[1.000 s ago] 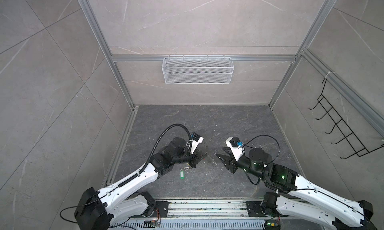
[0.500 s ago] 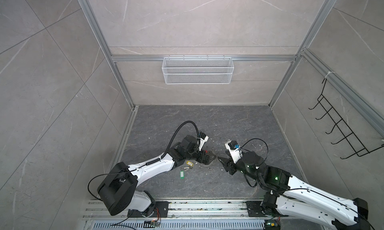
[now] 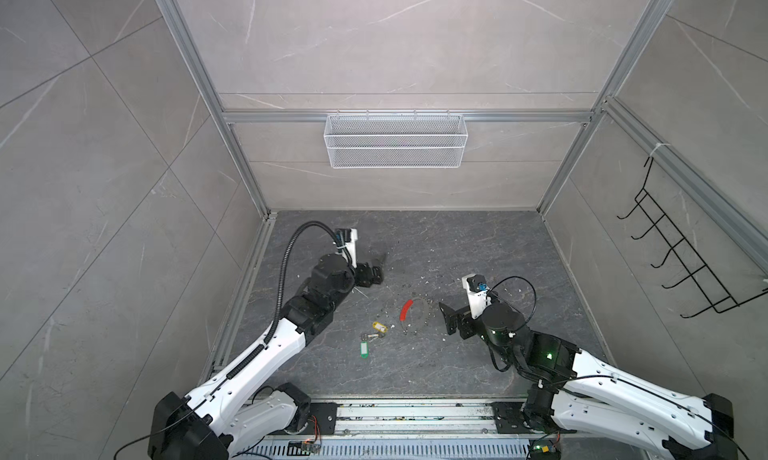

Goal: Remove the keys from the keyring

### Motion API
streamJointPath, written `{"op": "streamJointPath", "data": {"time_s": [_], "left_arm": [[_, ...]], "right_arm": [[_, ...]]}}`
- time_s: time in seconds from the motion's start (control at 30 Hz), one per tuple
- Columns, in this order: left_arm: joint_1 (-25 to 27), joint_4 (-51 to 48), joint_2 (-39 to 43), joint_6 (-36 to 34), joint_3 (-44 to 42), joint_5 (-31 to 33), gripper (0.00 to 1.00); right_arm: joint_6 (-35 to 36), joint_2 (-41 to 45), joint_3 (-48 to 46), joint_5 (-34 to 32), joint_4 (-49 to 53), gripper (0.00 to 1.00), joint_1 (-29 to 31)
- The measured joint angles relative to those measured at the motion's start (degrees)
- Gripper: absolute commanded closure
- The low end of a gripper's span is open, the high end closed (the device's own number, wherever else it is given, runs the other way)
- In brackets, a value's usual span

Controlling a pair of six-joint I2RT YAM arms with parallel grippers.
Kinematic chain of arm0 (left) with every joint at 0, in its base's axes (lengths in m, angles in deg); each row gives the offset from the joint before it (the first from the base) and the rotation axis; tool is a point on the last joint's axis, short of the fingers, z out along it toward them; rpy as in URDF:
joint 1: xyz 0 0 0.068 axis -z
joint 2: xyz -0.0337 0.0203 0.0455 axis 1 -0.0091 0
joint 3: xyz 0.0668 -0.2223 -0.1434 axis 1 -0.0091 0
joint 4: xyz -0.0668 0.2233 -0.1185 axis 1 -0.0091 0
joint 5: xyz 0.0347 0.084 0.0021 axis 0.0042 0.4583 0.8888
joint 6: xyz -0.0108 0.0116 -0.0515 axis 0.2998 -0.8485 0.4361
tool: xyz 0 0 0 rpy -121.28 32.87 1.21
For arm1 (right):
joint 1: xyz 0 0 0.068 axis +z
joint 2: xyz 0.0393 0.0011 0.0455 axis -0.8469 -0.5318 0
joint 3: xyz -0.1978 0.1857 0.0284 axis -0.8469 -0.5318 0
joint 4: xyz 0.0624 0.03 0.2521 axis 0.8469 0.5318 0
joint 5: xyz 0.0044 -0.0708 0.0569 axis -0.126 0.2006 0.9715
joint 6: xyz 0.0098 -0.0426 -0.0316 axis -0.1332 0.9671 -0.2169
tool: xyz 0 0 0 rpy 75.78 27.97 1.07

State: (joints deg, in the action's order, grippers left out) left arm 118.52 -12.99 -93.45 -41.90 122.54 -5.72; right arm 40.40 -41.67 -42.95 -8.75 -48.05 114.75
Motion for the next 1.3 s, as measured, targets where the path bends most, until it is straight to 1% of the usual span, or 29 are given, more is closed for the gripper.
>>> {"op": "streamJointPath", "data": {"time_s": [0.1,0.17,0.27,0.4,0.5,0.6,0.73,0.83,0.97,1.07,1.17,1.3], "left_arm": [[-7.45,0.22,-2.49,-1.66,-0.09,4.39,0.00],[-11.47,0.28,-5.51,-3.17,-0.17,6.99,0.00],[-16.24,0.57,-9.64,-4.94,-1.73,9.11,0.00],[-20.48,3.17,-12.59,-7.78,-7.67,12.98,0.00],[-22.82,6.43,-14.32,-9.62,-11.76,13.90,0.00],[-24.79,10.34,-17.18,-11.52,-13.35,13.07,0.00],[-25.88,17.05,-19.65,-16.22,-13.84,9.86,0.00],[-27.17,17.81,-19.63,-18.23,-13.68,7.28,0.00],[-28.44,17.79,-19.61,-18.86,-13.64,5.09,0.00],[-28.72,18.32,-20.15,-18.86,-13.64,2.25,0.00],[-28.70,22.08,-23.04,-18.80,-14.95,1.42,0.00],[-29.49,22.75,-26.73,-18.78,-15.67,-0.83,0.00]], "right_arm": [[-0.17,-0.50,0.00,-4.28,-1.40,0.00,0.00],[-0.04,-0.52,0.02,-6.62,-2.82,0.00,-0.07],[0.94,-0.52,0.00,-8.57,-5.22,0.00,-1.05],[1.57,-0.52,0.00,-8.74,-7.28,0.00,-4.92],[1.57,-0.52,0.00,-8.09,-8.26,0.00,-8.70],[1.95,-0.79,0.00,-6.84,-9.53,0.00,-12.09],[2.86,-2.01,-0.04,-5.25,-10.86,0.00,-15.85],[3.56,-2.01,-0.26,-4.76,-11.32,0.00,-17.99],[3.96,-1.97,-0.81,-3.96,-12.55,0.00,-21.00],[3.93,-1.99,-1.77,-2.10,-14.14,0.00,-23.63],[4.02,-2.14,-2.56,0.46,-16.06,0.00,-26.86],[4.96,-2.05,-5.14,4.66,-20.61,0.00,-31.43]]}}
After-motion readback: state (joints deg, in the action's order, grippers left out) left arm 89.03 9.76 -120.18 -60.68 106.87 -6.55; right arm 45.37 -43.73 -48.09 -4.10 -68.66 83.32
